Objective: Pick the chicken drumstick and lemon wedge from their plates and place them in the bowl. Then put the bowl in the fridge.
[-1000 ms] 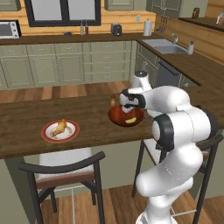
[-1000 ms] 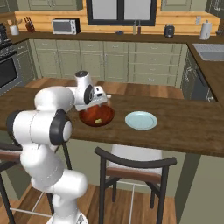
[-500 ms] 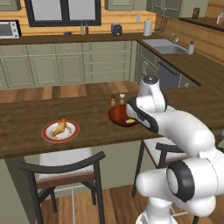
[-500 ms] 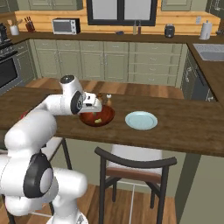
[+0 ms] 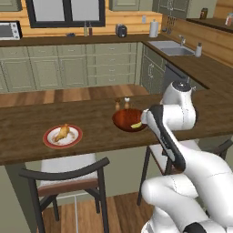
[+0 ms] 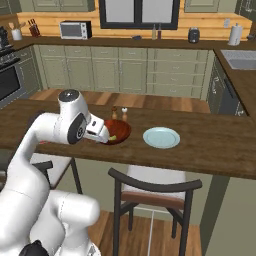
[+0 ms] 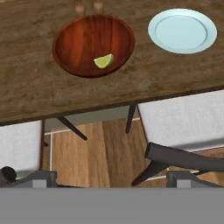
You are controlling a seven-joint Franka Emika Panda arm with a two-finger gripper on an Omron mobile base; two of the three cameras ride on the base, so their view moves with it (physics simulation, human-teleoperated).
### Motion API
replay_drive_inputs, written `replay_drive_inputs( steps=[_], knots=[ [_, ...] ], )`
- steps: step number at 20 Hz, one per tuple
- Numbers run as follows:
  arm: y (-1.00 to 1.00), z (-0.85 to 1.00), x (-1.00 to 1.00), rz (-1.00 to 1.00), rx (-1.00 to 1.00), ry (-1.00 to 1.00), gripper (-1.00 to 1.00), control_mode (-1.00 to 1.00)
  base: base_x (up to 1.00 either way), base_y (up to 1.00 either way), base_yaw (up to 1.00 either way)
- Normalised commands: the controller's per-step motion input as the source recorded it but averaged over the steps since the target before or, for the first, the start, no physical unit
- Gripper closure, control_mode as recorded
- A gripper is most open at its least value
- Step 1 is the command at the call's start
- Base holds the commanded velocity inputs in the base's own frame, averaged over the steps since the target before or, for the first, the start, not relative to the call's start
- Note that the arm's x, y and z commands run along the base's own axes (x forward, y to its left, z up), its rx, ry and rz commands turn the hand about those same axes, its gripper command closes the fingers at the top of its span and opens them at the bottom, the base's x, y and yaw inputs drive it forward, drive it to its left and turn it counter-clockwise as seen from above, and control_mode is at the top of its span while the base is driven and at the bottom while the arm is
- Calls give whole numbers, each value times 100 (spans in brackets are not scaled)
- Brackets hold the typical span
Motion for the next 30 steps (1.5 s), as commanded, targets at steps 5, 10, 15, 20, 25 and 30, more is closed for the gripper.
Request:
replay_drive_inputs(
  steps=[5,10,15,20,25,30],
  knots=[
    [0,5,-97,0,-1,0,-100,-100,0,0,0],
    [0,-6,-31,0,-2,0,-100,-100,0,0,0],
    [0,0,0,0,0,-2,-100,-100,0,0,0],
    [7,0,0,0,0,0,-100,100,0,15,0],
    [0,0,0,0,0,0,-100,100,-4,90,0],
    [0,0,0,0,0,0,-100,100,3,96,0]
  ],
)
